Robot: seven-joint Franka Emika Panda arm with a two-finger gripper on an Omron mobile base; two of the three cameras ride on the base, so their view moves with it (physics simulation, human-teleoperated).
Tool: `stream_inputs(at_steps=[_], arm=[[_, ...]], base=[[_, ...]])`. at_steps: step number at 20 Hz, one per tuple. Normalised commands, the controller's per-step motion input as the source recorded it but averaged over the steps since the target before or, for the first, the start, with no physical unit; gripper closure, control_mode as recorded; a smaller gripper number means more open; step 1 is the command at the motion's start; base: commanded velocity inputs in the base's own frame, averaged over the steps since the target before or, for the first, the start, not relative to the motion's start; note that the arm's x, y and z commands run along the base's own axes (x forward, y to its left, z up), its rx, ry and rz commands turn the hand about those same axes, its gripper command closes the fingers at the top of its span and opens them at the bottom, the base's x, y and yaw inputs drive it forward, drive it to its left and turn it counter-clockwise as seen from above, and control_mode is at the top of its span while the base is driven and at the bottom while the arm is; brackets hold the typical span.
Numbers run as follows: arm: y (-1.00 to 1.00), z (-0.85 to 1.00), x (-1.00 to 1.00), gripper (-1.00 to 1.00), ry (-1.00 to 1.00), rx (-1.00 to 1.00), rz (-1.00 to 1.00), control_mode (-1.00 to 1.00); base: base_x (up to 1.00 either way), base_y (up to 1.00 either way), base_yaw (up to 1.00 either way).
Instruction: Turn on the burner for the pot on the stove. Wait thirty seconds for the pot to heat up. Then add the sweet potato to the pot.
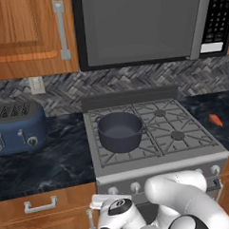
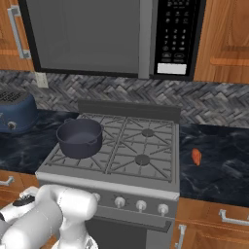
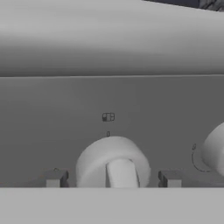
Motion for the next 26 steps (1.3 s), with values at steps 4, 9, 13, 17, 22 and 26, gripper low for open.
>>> stream_inputs(at_steps=[4, 9, 13, 17, 22, 26], arm=[[-0.01, 0.0, 0.13, 1.0, 0.0, 0.03, 0.02, -1.0], [0.0, 0.0, 0.13, 1.0, -0.01, 0.01, 0.12, -1.0], [0.0, 0.0, 0.01, 1.0, -0.07, -0.08, 0.2, -1.0], [0.0, 0.09, 0.0, 1.0, -0.09, -0.25, 0.24, -1.0], [0.0, 0.2, 0.02, 1.0, -0.04, -0.34, 0.24, -1.0], [0.0, 0.27, 0.07, 1.0, -0.01, -0.37, 0.22, -1.0]], base=[[0.0, 0.0, 0.0], [0.0, 0.0, 0.0], [0.0, 0.0, 0.0], [0.0, 0.0, 0.0], [0.0, 0.0, 0.0], [0.0, 0.0, 0.0]])
